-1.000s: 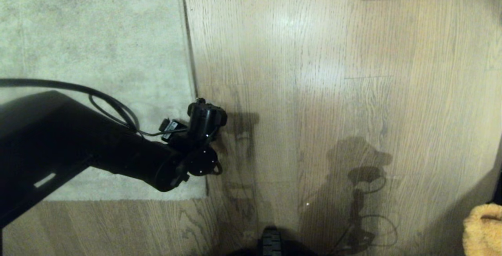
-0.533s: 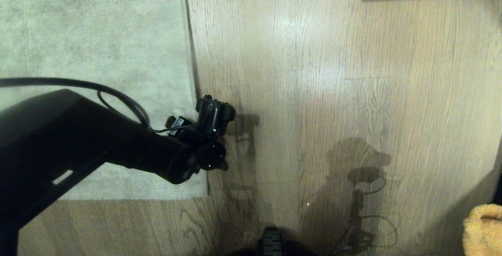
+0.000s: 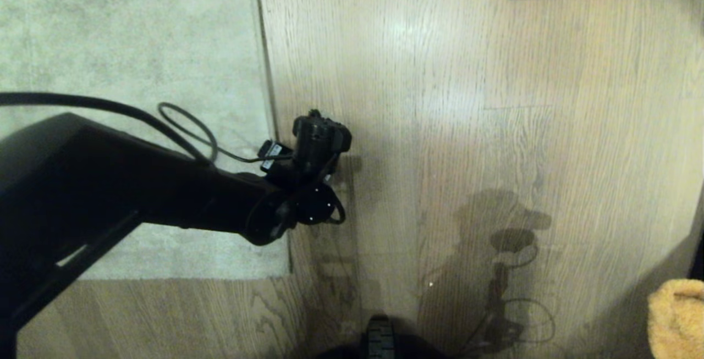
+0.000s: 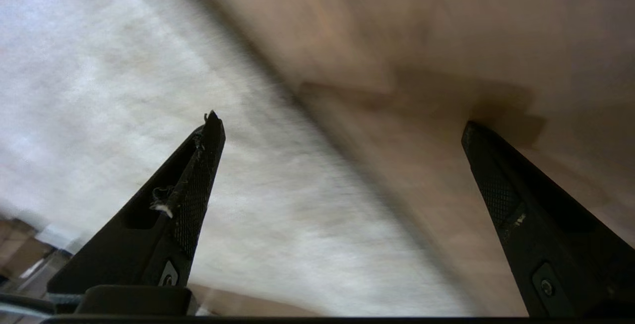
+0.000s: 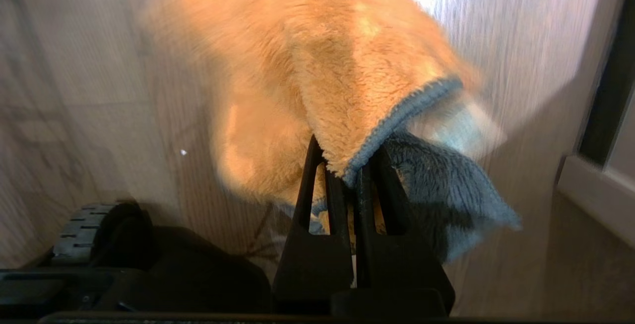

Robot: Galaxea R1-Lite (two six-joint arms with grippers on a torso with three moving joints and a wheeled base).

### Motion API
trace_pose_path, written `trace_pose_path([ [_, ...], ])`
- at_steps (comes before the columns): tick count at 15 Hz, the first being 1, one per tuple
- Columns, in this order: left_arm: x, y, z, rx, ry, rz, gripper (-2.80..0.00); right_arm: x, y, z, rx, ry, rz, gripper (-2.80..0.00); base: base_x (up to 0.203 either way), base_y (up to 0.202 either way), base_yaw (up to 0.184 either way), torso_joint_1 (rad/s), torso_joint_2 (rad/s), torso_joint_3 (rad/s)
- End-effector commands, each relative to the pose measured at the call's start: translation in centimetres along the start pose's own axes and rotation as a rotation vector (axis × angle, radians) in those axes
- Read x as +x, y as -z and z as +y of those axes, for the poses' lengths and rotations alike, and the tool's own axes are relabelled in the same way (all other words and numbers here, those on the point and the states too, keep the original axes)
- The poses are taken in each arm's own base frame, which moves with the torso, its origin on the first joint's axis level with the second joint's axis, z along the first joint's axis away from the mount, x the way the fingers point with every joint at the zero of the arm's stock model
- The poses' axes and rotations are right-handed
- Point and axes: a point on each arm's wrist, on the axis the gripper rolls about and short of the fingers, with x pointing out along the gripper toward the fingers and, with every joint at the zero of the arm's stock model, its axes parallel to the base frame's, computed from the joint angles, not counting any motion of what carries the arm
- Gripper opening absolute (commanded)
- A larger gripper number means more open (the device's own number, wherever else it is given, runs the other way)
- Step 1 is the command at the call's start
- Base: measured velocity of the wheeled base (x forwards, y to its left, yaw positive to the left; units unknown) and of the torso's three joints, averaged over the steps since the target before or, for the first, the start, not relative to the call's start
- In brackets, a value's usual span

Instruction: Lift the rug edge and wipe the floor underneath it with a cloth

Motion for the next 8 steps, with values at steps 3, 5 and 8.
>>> trace_pose_path([
  [3,-1.3,-0.7,2.4,-0.001,-0.032,0.006,0.00,0.0,0.0,0.0,0.000,0.001,0.001,-2.80,0.000,0.000,0.000,0.000,0.00,0.000],
  [5,-1.4,0.1,2.8,0.019,-0.045,0.026,0.00,0.0,0.0,0.0,0.000,0.001,0.001,-2.80,0.000,0.000,0.000,0.000,0.00,0.000],
  [8,-1.3,1.7,3.8,0.051,-0.066,0.065,0.00,0.0,0.0,0.0,0.000,0.001,0.001,-2.80,0.000,0.000,0.000,0.000,0.00,0.000],
])
